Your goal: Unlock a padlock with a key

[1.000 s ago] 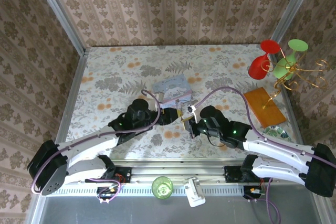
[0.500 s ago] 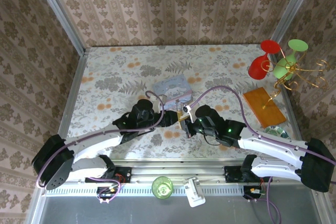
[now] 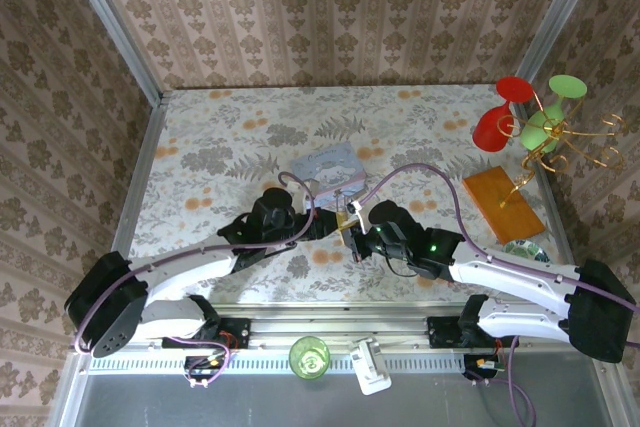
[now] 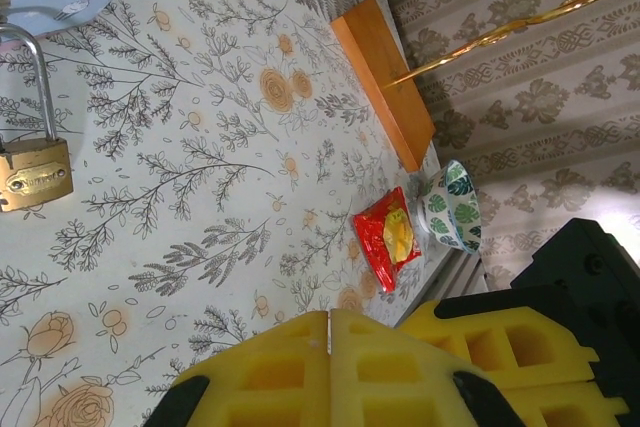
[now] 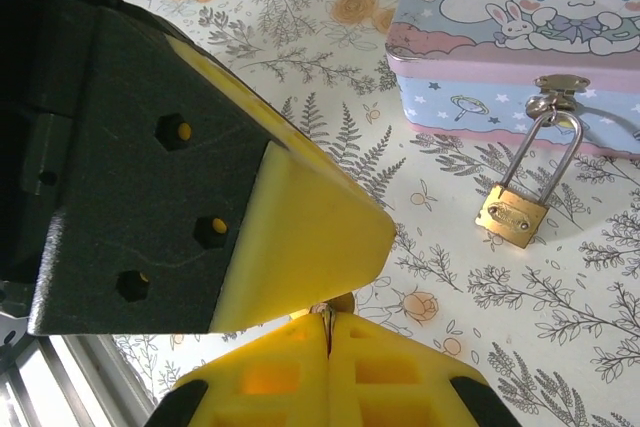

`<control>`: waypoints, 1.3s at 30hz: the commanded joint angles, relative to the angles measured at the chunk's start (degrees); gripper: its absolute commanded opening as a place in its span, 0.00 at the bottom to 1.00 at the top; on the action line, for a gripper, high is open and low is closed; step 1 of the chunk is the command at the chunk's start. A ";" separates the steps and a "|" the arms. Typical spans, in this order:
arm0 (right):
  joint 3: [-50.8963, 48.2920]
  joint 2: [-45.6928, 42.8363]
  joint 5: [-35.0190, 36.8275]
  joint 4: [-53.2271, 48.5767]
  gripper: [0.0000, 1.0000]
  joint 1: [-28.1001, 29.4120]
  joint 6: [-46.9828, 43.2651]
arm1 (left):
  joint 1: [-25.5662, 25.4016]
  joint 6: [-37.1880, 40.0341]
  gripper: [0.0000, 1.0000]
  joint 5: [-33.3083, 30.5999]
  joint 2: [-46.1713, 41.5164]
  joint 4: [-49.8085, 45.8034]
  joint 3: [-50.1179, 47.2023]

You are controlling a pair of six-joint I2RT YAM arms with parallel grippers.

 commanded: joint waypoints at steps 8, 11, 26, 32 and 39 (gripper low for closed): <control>-7.62 -7.70 -25.05 13.75 1.00 -13.42 1.29 | 1.89 11.49 0.00 3.61 -3.82 -3.20 3.39; -9.28 -9.79 -33.38 19.33 0.99 -18.99 2.76 | 2.36 15.48 0.00 7.28 -3.96 -3.20 4.98; -10.13 -4.11 -47.08 36.12 0.48 -20.38 9.28 | 1.64 20.97 0.00 7.94 -11.18 4.51 3.37; -10.52 -3.68 -48.44 40.92 0.38 -20.38 12.07 | 1.42 21.06 0.00 6.46 -11.85 6.51 2.35; -11.10 -0.60 -48.47 48.69 0.29 -20.34 15.90 | 1.20 20.36 0.00 5.83 -11.83 9.29 1.58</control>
